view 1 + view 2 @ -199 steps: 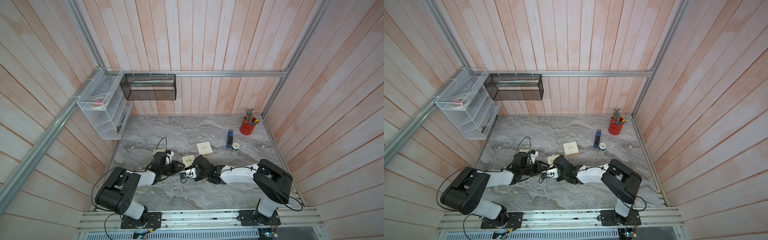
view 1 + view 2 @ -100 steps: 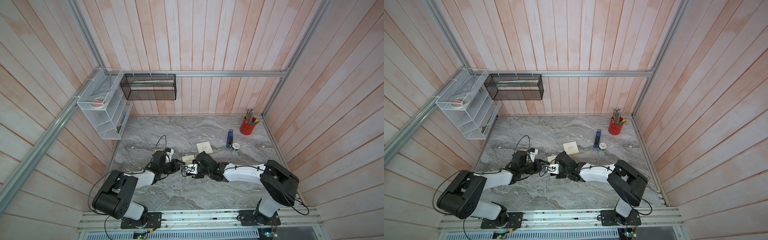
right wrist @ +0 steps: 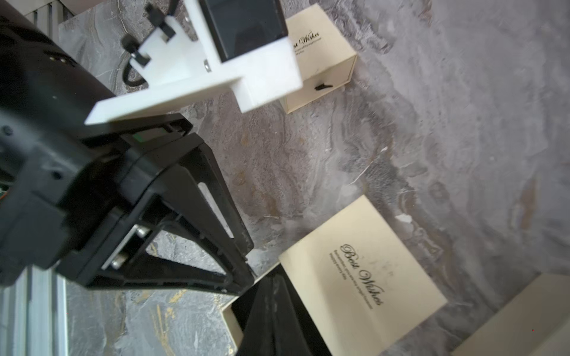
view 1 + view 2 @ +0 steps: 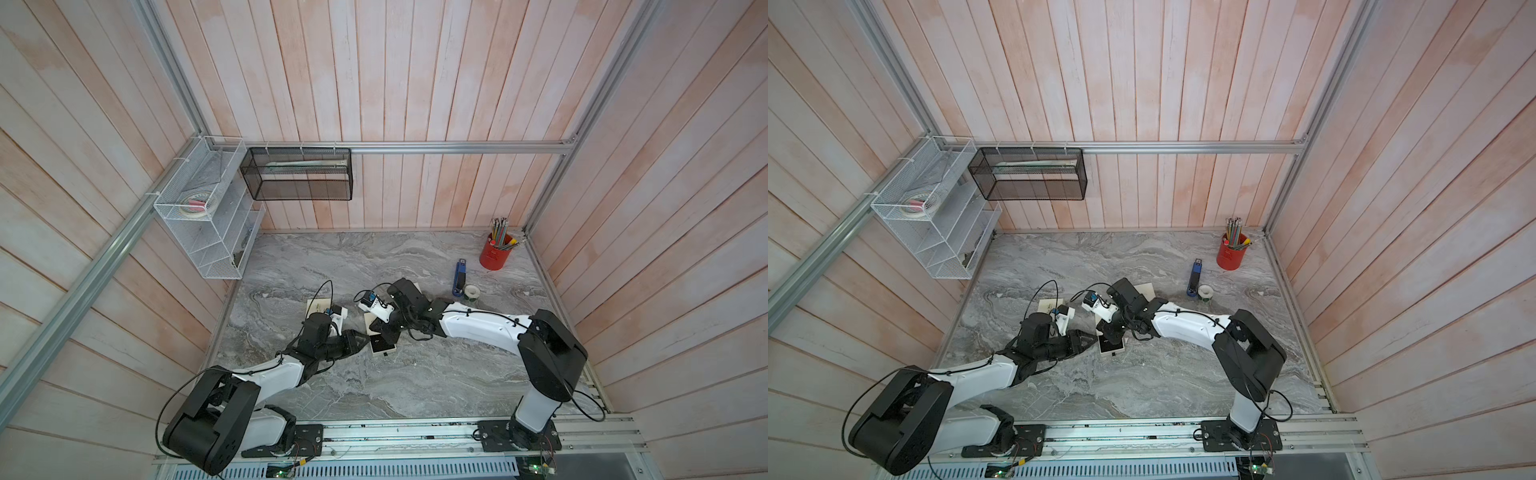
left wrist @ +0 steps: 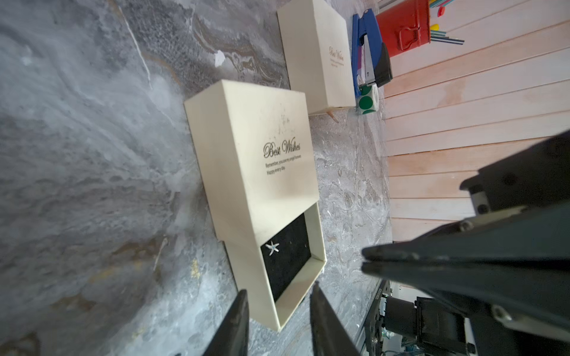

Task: Place the earrings into the drawer-style jewelry box
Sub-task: Insert the earring into the inner lining.

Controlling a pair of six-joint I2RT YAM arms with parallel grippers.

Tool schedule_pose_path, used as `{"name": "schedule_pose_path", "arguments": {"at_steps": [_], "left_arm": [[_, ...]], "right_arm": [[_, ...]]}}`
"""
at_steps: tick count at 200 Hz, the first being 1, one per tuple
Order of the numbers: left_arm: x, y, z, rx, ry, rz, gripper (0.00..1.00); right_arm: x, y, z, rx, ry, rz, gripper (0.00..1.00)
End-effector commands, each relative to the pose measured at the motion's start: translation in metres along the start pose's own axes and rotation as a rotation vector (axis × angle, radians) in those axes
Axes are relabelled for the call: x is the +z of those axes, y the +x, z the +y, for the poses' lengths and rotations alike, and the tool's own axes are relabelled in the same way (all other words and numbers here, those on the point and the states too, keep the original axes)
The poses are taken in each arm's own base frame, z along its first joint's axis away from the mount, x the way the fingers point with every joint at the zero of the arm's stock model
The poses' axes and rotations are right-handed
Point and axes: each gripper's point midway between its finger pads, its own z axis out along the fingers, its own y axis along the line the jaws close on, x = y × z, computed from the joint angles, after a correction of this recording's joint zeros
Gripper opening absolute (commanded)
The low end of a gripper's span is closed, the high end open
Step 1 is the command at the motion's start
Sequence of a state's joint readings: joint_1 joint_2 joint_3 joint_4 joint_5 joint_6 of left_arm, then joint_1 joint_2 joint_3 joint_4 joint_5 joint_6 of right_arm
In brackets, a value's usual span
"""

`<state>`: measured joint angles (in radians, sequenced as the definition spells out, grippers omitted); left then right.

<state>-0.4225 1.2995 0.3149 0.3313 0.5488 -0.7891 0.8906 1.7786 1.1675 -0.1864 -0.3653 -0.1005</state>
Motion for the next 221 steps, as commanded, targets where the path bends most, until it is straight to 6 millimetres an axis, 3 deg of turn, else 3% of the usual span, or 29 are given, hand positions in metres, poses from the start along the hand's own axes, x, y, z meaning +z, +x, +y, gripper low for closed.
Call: {"name": "schedule_pose_path", "arguments": {"at_steps": [1,88,221], "left_arm": [[0.002,0.006,0.007,0.005,-0.024,0.005,0.35],[0.009,0.003,0.011,-0.011,-0.038,-0.003,0.35],[0.016,0.0,0.011,-0.008,-0.039,0.022,0.34]], "right_arm": [[0.006,0.015,0.002,0.188,-0.085,0.101,0.0],[0.011,0.028,-0.02,0.274,0.032,0.201,0.0],[0.032,0.045,-0.018,0.276,0.027,0.267,0.0]]}}
